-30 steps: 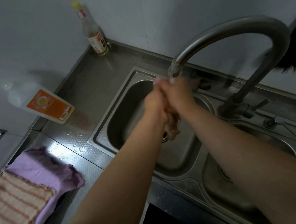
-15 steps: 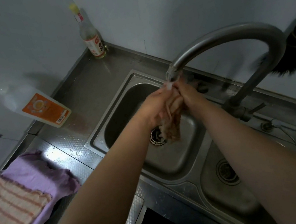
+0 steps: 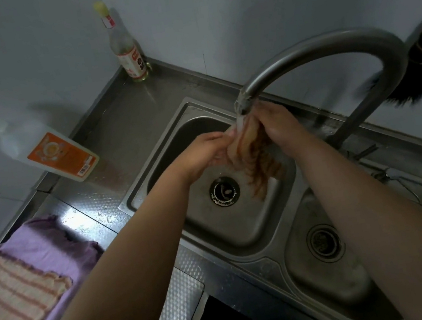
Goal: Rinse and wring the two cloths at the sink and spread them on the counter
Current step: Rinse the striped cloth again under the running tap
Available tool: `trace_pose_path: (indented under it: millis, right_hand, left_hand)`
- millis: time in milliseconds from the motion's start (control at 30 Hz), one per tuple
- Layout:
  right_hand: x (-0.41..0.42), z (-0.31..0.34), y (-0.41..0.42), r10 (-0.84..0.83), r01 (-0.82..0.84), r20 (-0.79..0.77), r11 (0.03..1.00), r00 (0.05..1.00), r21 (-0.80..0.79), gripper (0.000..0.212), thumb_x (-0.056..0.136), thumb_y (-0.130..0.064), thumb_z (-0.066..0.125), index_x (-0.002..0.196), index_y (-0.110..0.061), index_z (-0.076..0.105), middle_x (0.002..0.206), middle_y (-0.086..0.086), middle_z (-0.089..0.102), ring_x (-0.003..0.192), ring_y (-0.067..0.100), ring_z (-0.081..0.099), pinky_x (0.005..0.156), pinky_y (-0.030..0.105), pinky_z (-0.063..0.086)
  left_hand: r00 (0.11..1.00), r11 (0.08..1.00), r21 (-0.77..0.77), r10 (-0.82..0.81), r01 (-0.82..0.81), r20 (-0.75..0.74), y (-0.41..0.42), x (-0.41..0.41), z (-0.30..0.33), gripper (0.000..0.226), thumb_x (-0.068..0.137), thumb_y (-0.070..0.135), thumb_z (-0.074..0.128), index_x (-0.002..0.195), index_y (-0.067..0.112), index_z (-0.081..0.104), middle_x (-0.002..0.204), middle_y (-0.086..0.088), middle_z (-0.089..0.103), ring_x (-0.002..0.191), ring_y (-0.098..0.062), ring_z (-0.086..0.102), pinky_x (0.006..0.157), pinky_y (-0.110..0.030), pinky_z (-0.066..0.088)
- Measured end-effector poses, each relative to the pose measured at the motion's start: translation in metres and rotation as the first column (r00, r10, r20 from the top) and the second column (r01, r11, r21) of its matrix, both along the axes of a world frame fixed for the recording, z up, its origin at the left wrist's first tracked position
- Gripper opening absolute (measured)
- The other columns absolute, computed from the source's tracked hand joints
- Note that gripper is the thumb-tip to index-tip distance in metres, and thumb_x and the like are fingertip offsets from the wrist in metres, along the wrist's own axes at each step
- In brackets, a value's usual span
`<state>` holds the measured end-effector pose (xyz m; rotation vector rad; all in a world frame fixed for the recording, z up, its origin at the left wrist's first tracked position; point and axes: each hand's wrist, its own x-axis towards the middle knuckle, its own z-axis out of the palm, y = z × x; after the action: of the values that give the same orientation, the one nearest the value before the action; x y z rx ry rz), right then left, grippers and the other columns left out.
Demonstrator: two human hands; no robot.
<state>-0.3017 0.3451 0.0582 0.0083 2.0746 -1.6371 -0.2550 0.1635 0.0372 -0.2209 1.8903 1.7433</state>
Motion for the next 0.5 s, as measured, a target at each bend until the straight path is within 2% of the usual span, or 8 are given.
trace_pose_path:
  millis: [67,134,167,234,300,367,434,501]
  right_hand:
    - [-0.001,-0.003,-0.003,-0.131,0.133,0.035,0.988,0.991,-0.077,0.038,0.1,-0.046,0.04,0.106,-0.02,0.067,0.096,-0.004,0.07,0.093,0.012,0.066,0.085,0.031,0.051]
    - [-0.002,-0.003,-0.007,-0.242,0.254,0.09,0.953,0.966,-0.164,0.043,0.1,-0.045,0.042,0.112,-0.011,0.065,0.099,0.006,0.071,0.094,0.02,0.069,0.085,0.034,0.054]
    - [-0.001,-0.001,-0.009,-0.266,0.284,0.117,0.939,0.957,-0.192,0.042,0.099,-0.045,0.044,0.112,-0.012,0.065,0.101,0.008,0.072,0.093,0.02,0.07,0.082,0.034,0.056]
    - [0.002,-0.001,-0.013,-0.262,0.28,0.116,0.943,0.958,-0.179,0.031,0.098,-0.038,0.048,0.098,-0.012,0.066,0.089,0.002,0.071,0.081,0.016,0.069,0.072,0.03,0.056]
    - [0.015,0.004,-0.028,-0.212,0.213,0.013,0.973,0.977,-0.086,0.03,0.097,-0.03,0.049,0.083,-0.006,0.061,0.074,0.003,0.063,0.067,0.015,0.061,0.064,0.028,0.05]
    - [0.031,0.007,-0.046,-0.078,0.091,-0.16,0.993,0.984,0.072,0.045,0.098,-0.039,0.047,0.079,-0.001,0.061,0.068,0.009,0.063,0.061,0.018,0.062,0.059,0.026,0.05]
    - [0.031,0.008,-0.055,0.005,0.074,-0.275,0.959,0.961,0.275,0.051,0.098,-0.048,0.044,0.074,-0.006,0.062,0.064,0.007,0.062,0.056,0.017,0.062,0.053,0.021,0.048]
    - [0.015,0.006,-0.05,-0.015,0.15,-0.309,0.896,0.951,0.417,0.044,0.099,-0.04,0.045,0.077,-0.007,0.063,0.067,0.004,0.06,0.063,0.019,0.061,0.052,0.023,0.041]
  left_hand:
    - [0.998,0.995,0.072,0.069,-0.068,-0.014,0.002,0.005,-0.009,0.024,0.095,0.031,0.052,0.092,0.015,0.068,0.092,-0.005,0.071,0.094,-0.023,0.068,0.09,-0.035,0.051]
    - [0.98,0.979,0.074,0.195,-0.191,-0.04,0.009,0.008,-0.01,0.034,0.1,0.035,0.048,0.087,0.009,0.066,0.077,-0.004,0.067,0.072,-0.015,0.066,0.072,-0.029,0.051]
    - [0.962,0.962,0.061,0.268,-0.265,-0.046,0.012,0.006,-0.008,0.041,0.099,0.041,0.048,0.089,0.006,0.066,0.076,-0.006,0.066,0.069,-0.016,0.064,0.068,-0.029,0.051]
    - [0.904,0.904,0.034,0.428,-0.427,-0.01,0.02,-0.001,-0.006,0.053,0.096,0.049,0.048,0.095,0.0,0.069,0.084,-0.011,0.07,0.081,-0.022,0.068,0.077,-0.035,0.056]
    - [0.81,0.813,0.065,0.564,-0.579,0.16,0.026,-0.014,-0.006,0.057,0.095,0.054,0.045,0.091,0.003,0.069,0.08,-0.009,0.072,0.085,-0.023,0.069,0.087,-0.039,0.055]
    - [0.698,0.691,0.168,0.625,-0.703,0.349,0.036,-0.024,-0.004,0.057,0.094,0.056,0.045,0.098,0.003,0.068,0.081,-0.009,0.072,0.081,-0.023,0.069,0.084,-0.04,0.057]
    - [0.613,0.611,0.155,0.672,-0.776,0.416,0.051,-0.03,-0.002,0.051,0.093,0.051,0.05,0.104,0.005,0.069,0.09,-0.009,0.069,0.081,-0.021,0.068,0.084,-0.037,0.056]
    - [0.596,0.59,0.161,0.683,-0.791,0.423,0.066,-0.029,0.003,0.033,0.096,0.039,0.051,0.094,0.01,0.068,0.087,-0.007,0.066,0.079,-0.02,0.065,0.082,-0.035,0.055]
